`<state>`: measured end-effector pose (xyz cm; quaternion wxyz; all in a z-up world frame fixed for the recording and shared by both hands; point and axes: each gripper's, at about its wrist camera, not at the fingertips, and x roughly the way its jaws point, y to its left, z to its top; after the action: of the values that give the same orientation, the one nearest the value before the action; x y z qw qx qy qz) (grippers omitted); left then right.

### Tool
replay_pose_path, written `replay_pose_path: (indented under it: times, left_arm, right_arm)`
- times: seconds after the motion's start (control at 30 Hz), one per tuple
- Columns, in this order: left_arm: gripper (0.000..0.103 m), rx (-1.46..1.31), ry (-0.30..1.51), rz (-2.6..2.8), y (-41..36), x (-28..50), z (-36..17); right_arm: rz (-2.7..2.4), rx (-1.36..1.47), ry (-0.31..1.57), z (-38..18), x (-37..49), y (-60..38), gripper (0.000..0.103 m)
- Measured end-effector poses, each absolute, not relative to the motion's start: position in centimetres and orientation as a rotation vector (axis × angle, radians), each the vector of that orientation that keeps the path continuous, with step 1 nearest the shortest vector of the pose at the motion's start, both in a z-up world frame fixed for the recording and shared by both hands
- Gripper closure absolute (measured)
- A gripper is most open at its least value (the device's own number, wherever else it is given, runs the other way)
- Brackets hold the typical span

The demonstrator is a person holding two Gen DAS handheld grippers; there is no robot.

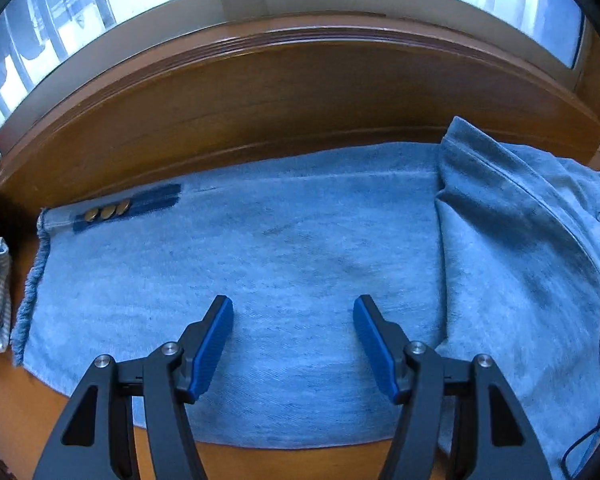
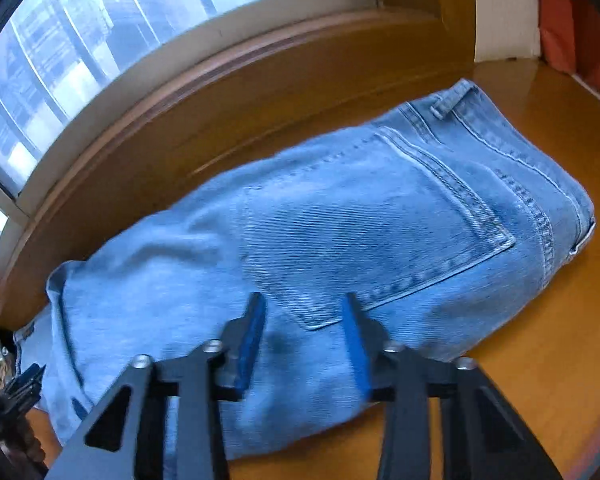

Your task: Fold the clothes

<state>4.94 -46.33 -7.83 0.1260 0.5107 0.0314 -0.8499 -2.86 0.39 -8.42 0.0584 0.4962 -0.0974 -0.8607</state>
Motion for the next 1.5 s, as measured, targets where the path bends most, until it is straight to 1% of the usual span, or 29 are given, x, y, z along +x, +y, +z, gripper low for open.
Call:
replay_pose_path:
  times: [0.03, 0.07, 0.13, 0.23, 0.37, 0.57, 0.67, 0.7, 0.73, 0.77, 0.83, 0.93, 1.03, 1.13, 1.23, 1.3, 1.37, 1.4, 1.47, 1.5]
  left_arm:
    - [0.042, 1.498, 0.114, -2.467, -46.0, 4.9, -7.8]
    - [0.042, 1.509, 0.147, -2.461, -45.6, 5.0, -7.9]
    - [0.042, 1.529, 0.206, -2.459, -44.6, 5.3, -8.0]
    - [0.039, 1.552, 0.183, -2.481, -41.7, 5.7, -8.0]
    - [0.036, 1.606, 0.109, -2.557, -37.0, 6.2, -8.0]
    - [0.035, 1.636, 0.052, -2.600, -34.1, 6.1, -7.9]
    - [0.036, 1.640, 0.053, -2.584, -34.6, 6.2, -7.7]
    - [0.036, 1.636, 0.050, -2.578, -34.8, 6.3, -7.6]
    - [0.036, 1.630, 0.048, -2.573, -35.1, 6.3, -7.5]
    - [0.036, 1.623, 0.045, -2.572, -35.5, 6.4, -7.3]
    - [0.036, 1.607, 0.042, -2.572, -36.2, 6.5, -6.9]
    - [0.036, 1.598, 0.058, -2.574, -37.3, 6.4, -6.6]
    - [0.036, 1.605, 0.072, -2.602, -38.0, 6.4, -6.4]
    - [0.036, 1.628, 0.031, -2.640, -38.2, 6.5, -6.5]
    - [0.036, 1.676, -0.030, -2.670, -38.6, 6.8, -6.7]
    - [0.036, 1.698, -0.073, -2.693, -39.0, 7.1, -6.7]
    - [0.036, 1.699, -0.110, -2.708, -39.5, 7.4, -6.6]
    - [0.036, 1.705, -0.113, -2.715, -39.8, 7.5, -6.6]
    - [0.036, 1.721, -0.107, -2.727, -40.5, 7.8, -6.7]
    - [0.036, 1.730, -0.102, -2.734, -40.9, 7.9, -6.7]
  right_arm:
    - [-2.612, 1.515, -0.283, -8.6, -3.0, 0.8, 0.087]
    - [-2.617, 1.524, -0.284, -8.8, -3.1, 1.4, 0.091]
    - [-2.622, 1.537, -0.321, -9.0, -3.4, 3.1, 0.102]
    - [-2.641, 1.551, -0.358, -9.1, -4.0, 6.0, 0.103]
    - [-2.735, 1.570, -0.287, -9.0, -5.0, 9.7, 0.103]
    - [-2.741, 1.562, -0.220, -8.7, -5.8, 13.4, 0.103]
    - [-2.722, 1.442, -0.257, -7.2, -2.8, 14.2, 0.084]
    - [-2.707, 1.398, -0.271, -6.7, -1.5, 14.4, 0.070]
    - [-2.676, 1.361, -0.289, -6.3, 0.1, 14.7, 0.059]
    - [-2.625, 1.343, -0.306, -6.2, 1.5, 15.2, 0.056]
    - [-2.520, 1.353, -0.305, -5.8, 3.9, 14.8, 0.055]
    - [-2.415, 1.373, -0.220, -5.8, 7.8, 13.4, 0.054]
    - [-2.377, 1.406, -0.056, -6.6, 10.4, 10.5, 0.054]
    - [-2.367, 1.454, 0.102, -8.2, 11.5, 7.9, 0.054]
    - [-2.424, 1.446, 0.240, -9.1, 12.2, 5.4, 0.049]
    - [-2.469, 1.446, 0.237, -9.3, 12.4, 4.7, 0.048]
    - [-2.520, 1.439, 0.192, -9.5, 12.7, 4.5, 0.046]
    - [-2.543, 1.439, 0.178, -9.5, 12.8, 4.3, 0.046]
    - [-2.574, 1.454, 0.160, -9.4, 13.0, 3.6, 0.053]
    - [-2.590, 1.461, 0.150, -9.4, 13.1, 3.2, 0.064]
